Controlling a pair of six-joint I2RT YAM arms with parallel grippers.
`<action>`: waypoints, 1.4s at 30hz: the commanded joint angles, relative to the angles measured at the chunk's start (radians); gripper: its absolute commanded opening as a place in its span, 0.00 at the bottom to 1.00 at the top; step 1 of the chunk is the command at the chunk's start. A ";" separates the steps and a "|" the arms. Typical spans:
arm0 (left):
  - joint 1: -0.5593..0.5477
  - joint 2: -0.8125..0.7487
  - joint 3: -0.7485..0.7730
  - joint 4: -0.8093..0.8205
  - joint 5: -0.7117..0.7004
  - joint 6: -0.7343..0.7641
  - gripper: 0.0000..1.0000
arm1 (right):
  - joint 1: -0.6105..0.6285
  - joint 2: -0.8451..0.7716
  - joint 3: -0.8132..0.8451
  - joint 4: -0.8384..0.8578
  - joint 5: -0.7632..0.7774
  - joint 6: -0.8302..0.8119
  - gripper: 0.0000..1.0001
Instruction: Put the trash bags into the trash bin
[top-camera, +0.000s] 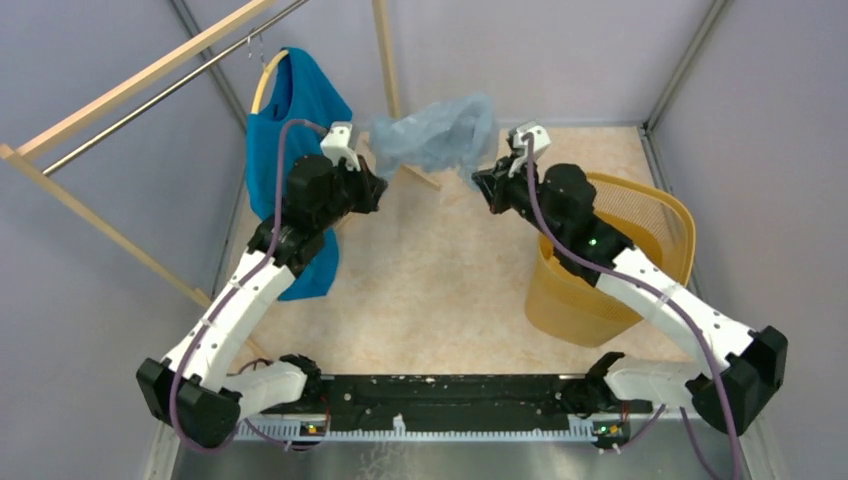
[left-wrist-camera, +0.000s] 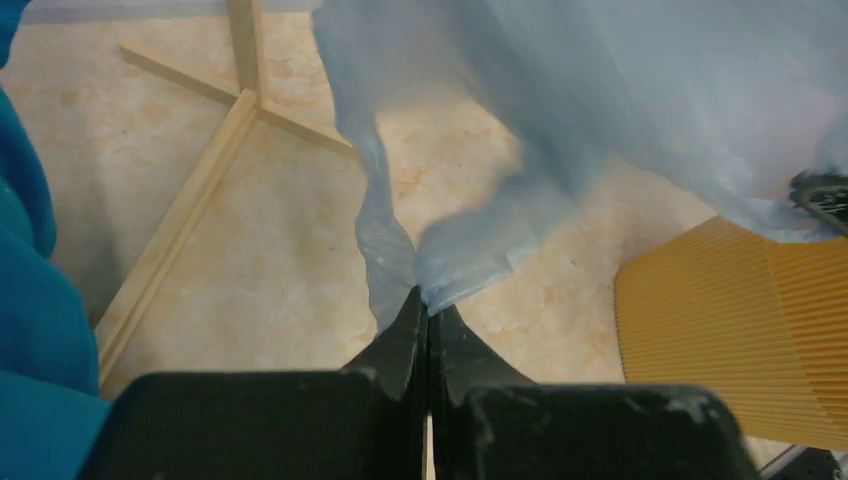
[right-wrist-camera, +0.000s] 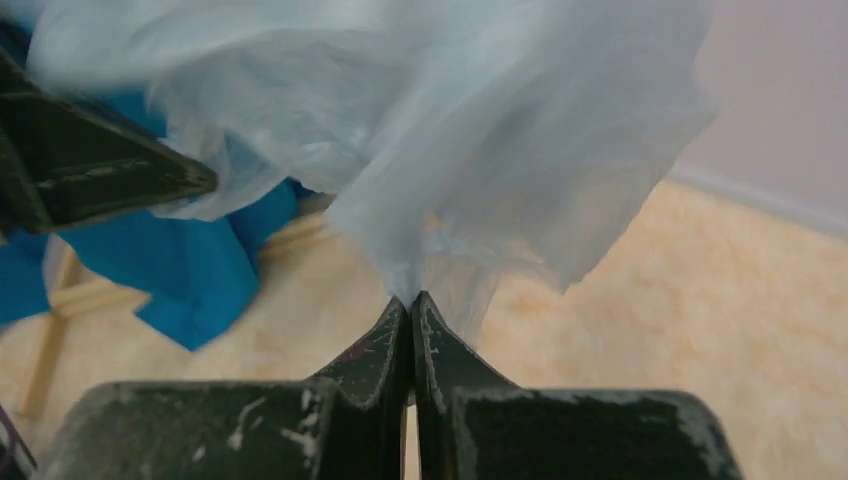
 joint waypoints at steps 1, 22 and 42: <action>0.000 -0.082 0.190 0.131 0.034 0.050 0.00 | -0.001 0.008 0.284 0.003 0.032 -0.029 0.00; -0.001 -0.238 -0.150 0.147 0.063 0.000 0.00 | 0.003 -0.074 -0.055 0.118 -0.071 0.132 0.00; 0.000 -0.268 -0.138 0.162 0.004 0.034 0.00 | 0.004 -0.131 -0.001 0.054 -0.062 0.002 0.00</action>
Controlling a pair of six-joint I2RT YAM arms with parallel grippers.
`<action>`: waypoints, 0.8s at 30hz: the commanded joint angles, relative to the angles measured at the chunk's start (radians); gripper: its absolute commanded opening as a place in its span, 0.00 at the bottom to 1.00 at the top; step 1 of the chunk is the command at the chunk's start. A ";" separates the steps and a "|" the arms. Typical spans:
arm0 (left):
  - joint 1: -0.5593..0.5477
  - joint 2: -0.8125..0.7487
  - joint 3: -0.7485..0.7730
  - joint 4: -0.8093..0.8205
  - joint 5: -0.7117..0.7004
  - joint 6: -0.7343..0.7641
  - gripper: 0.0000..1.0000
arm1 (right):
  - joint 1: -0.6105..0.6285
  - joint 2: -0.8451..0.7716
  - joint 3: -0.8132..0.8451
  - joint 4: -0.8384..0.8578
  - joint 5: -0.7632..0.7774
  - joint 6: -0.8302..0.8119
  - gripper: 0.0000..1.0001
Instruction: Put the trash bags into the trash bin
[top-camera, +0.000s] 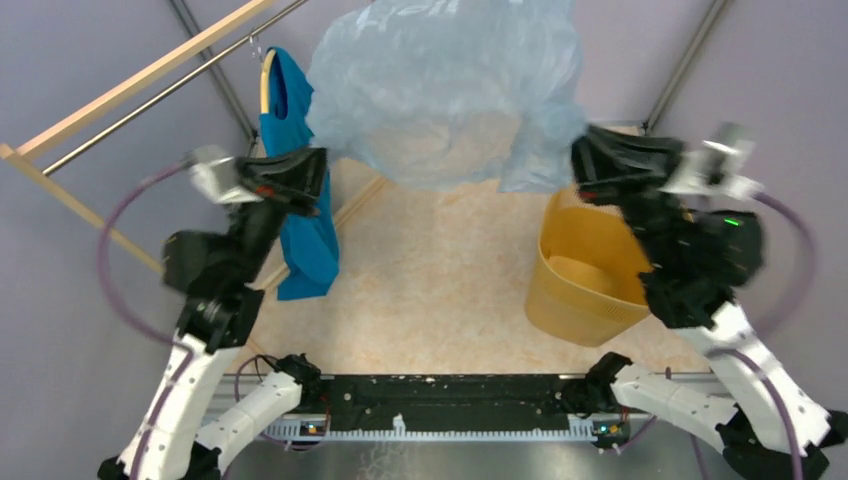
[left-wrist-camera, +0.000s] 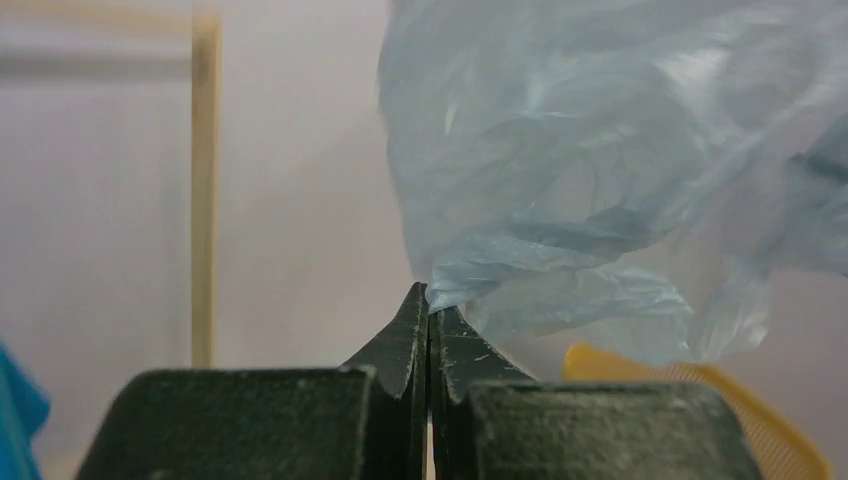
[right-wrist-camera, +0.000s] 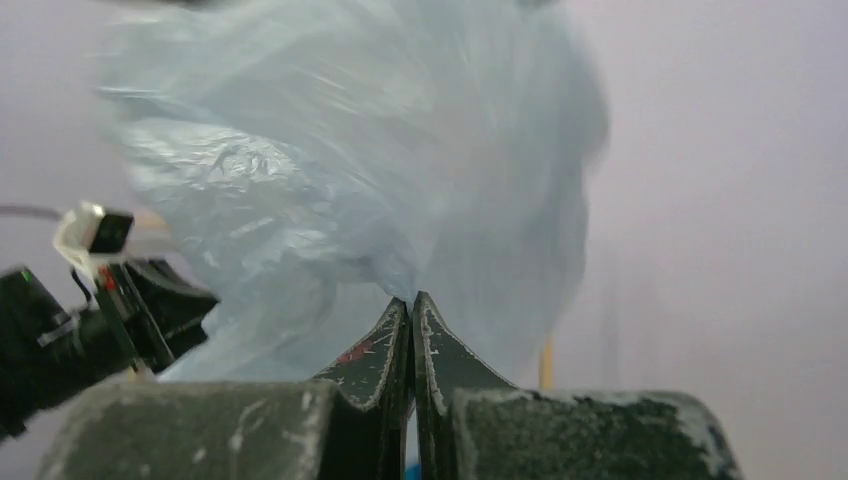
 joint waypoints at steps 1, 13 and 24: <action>0.002 0.112 -0.204 -0.307 -0.109 0.016 0.00 | 0.002 0.190 -0.236 -0.312 0.115 0.017 0.00; 0.001 0.223 0.201 -0.246 0.234 0.032 0.00 | 0.003 0.250 0.155 -0.341 -0.051 0.019 0.00; 0.001 0.032 -0.084 -0.205 -0.002 0.008 0.00 | 0.004 0.060 -0.171 -0.137 0.025 0.044 0.00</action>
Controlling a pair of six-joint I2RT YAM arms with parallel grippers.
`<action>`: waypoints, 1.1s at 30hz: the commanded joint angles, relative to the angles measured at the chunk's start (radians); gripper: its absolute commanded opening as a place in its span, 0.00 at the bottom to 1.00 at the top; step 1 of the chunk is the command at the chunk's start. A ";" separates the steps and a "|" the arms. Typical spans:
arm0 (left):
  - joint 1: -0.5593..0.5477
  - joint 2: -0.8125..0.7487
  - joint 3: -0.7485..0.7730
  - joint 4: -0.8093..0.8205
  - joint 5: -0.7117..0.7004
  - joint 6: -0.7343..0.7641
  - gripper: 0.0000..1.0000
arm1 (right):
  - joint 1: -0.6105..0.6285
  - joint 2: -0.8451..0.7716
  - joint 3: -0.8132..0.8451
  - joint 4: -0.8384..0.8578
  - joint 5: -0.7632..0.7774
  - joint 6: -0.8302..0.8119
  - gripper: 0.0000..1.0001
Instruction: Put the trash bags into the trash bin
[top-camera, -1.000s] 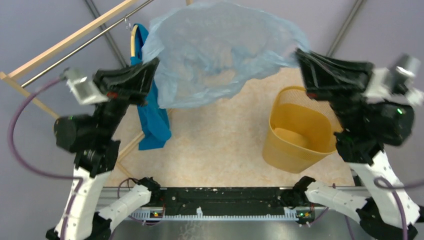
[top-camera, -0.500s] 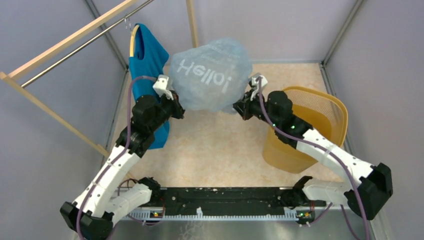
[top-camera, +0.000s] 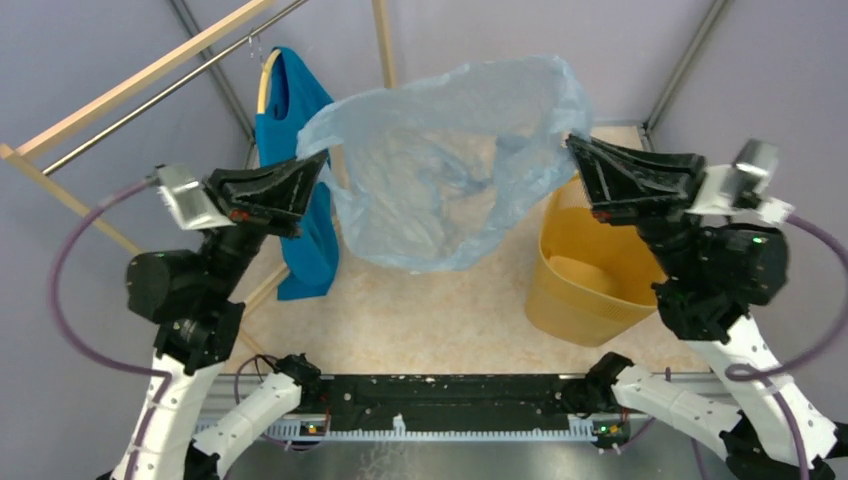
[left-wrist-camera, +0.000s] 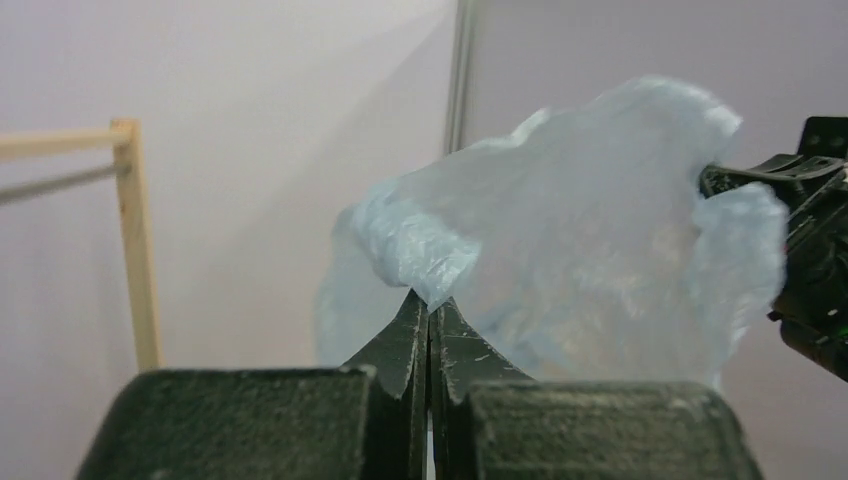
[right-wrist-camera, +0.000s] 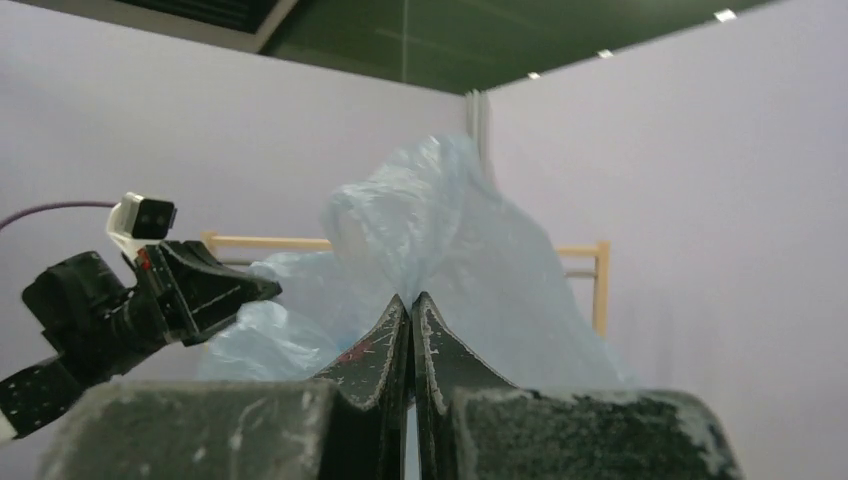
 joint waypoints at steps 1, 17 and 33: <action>0.002 0.013 -0.228 -0.155 -0.174 0.016 0.00 | 0.003 0.100 -0.193 -0.133 0.153 -0.010 0.00; 0.002 0.203 0.289 0.013 0.024 0.054 0.00 | 0.002 0.305 0.406 -0.228 -0.007 0.009 0.00; 0.002 -0.003 -0.373 -0.209 -0.399 0.021 0.00 | -0.003 0.253 -0.165 -0.272 0.129 0.056 0.00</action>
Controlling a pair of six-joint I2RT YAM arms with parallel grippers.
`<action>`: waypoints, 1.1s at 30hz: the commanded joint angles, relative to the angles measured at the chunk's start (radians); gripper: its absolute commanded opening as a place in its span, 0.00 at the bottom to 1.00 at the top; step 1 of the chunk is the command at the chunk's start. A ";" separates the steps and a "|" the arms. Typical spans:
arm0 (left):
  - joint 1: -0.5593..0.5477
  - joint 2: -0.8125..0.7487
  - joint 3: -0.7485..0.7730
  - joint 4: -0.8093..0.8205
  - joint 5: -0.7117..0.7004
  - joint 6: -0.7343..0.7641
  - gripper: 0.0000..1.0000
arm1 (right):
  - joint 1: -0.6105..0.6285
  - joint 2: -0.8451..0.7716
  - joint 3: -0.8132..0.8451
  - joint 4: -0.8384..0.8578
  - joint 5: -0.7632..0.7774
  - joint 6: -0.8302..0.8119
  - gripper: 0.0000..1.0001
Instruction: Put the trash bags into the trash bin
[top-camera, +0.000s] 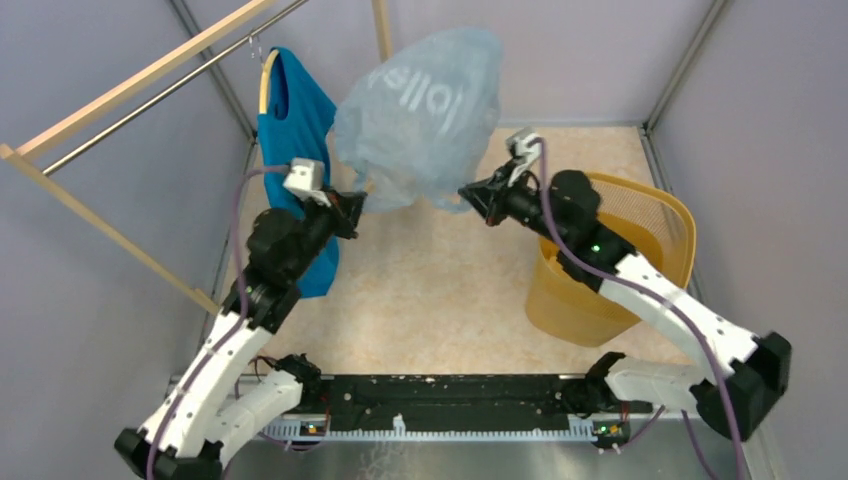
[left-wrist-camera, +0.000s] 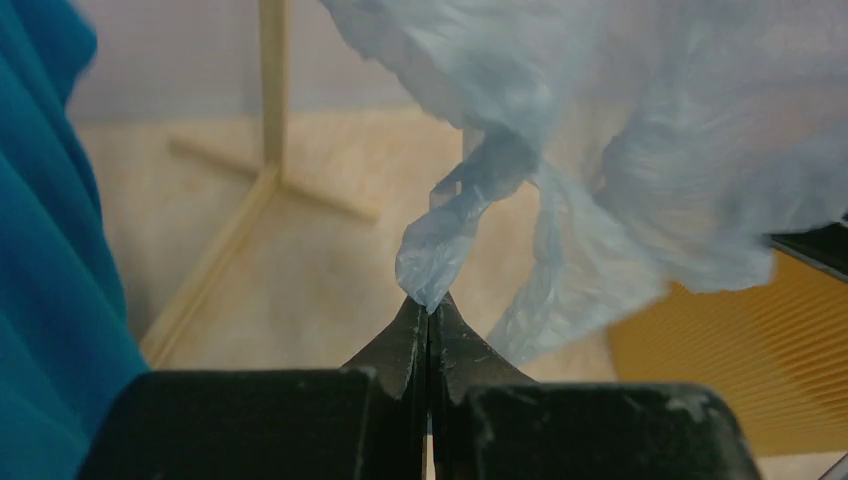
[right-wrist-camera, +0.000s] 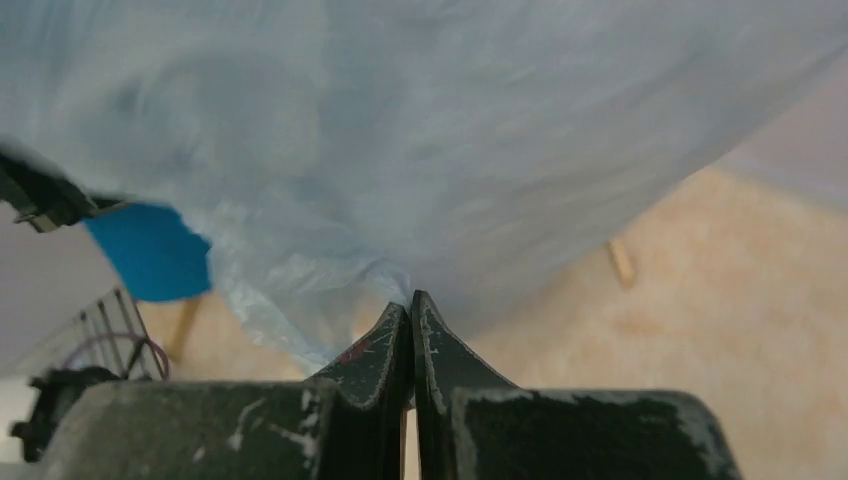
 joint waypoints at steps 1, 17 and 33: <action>0.002 0.047 0.073 -0.039 -0.096 0.020 0.00 | -0.009 0.044 0.104 -0.051 0.070 0.010 0.00; 0.002 0.009 0.250 0.140 0.056 0.060 0.00 | -0.010 -0.123 0.156 0.100 -0.042 -0.032 0.00; 0.003 0.303 0.838 0.038 0.316 0.077 0.00 | -0.011 0.077 0.643 -0.148 -0.096 -0.066 0.00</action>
